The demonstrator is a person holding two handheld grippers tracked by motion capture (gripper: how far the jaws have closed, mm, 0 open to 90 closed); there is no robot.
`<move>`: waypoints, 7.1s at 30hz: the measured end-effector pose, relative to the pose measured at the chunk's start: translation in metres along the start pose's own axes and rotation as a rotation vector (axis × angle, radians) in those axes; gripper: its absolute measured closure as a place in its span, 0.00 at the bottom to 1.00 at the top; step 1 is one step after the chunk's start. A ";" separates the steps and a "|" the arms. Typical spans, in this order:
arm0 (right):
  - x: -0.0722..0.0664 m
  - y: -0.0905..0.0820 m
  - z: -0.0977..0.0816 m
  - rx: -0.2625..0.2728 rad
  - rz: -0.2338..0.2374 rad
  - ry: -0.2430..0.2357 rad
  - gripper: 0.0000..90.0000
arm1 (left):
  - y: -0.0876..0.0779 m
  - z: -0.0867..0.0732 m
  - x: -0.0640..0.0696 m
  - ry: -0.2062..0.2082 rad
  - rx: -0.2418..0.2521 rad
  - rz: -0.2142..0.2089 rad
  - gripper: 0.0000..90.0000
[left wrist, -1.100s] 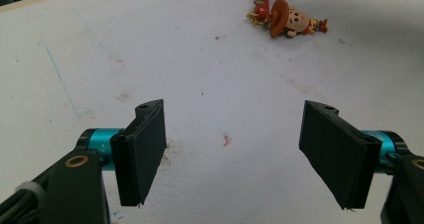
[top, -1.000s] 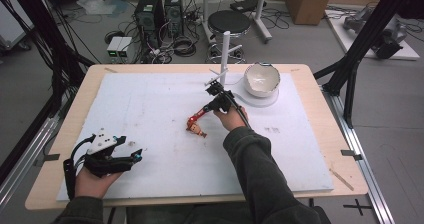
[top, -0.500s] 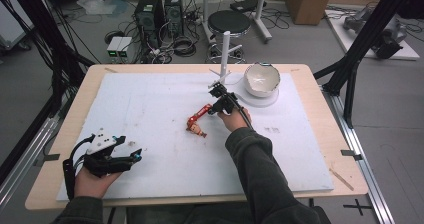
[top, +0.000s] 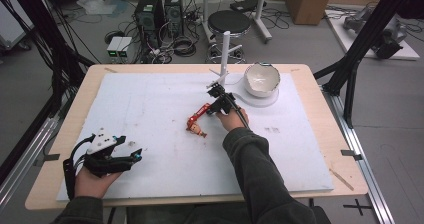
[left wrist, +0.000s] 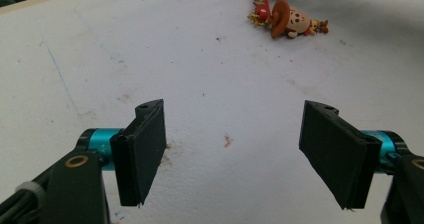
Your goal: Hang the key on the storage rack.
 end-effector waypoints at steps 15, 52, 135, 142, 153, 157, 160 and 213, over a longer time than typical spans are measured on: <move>-0.015 0.011 0.015 0.043 0.044 0.023 0.93 | 0.000 0.000 -0.001 -0.001 -0.001 -0.001 0.30; -0.042 0.029 0.035 -0.073 -0.188 0.153 0.54 | -0.001 0.001 -0.001 0.010 0.001 0.005 0.30; -0.032 -0.054 0.022 0.252 0.147 0.032 0.84 | -0.002 0.002 -0.001 0.027 0.004 0.024 0.31; -0.026 -0.069 0.020 0.310 0.185 0.037 0.84 | -0.001 0.002 -0.001 0.029 0.002 0.022 0.31; -0.009 -0.091 0.019 0.383 0.205 0.074 0.84 | -0.001 0.002 -0.001 0.031 0.001 0.022 0.31; -0.001 -0.098 0.020 0.406 0.201 0.087 0.84 | -0.001 0.002 -0.001 0.034 0.000 0.023 0.31; 0.006 -0.103 0.020 0.419 0.195 0.094 0.84 | -0.001 0.002 -0.001 0.033 0.000 0.023 0.31; 0.063 -0.113 0.029 0.488 0.185 0.284 0.84 | -0.001 0.002 0.000 0.039 0.001 0.025 0.31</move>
Point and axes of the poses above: each handheld gripper's, and its own axes: y roughly forward along the jaws, z roughly out of its top, x roughly to its right, the point moved 4 cm from there along y, roughly forward along the jaws, and after that the axes turned 4 degrees about x, right-handed, at the moved point
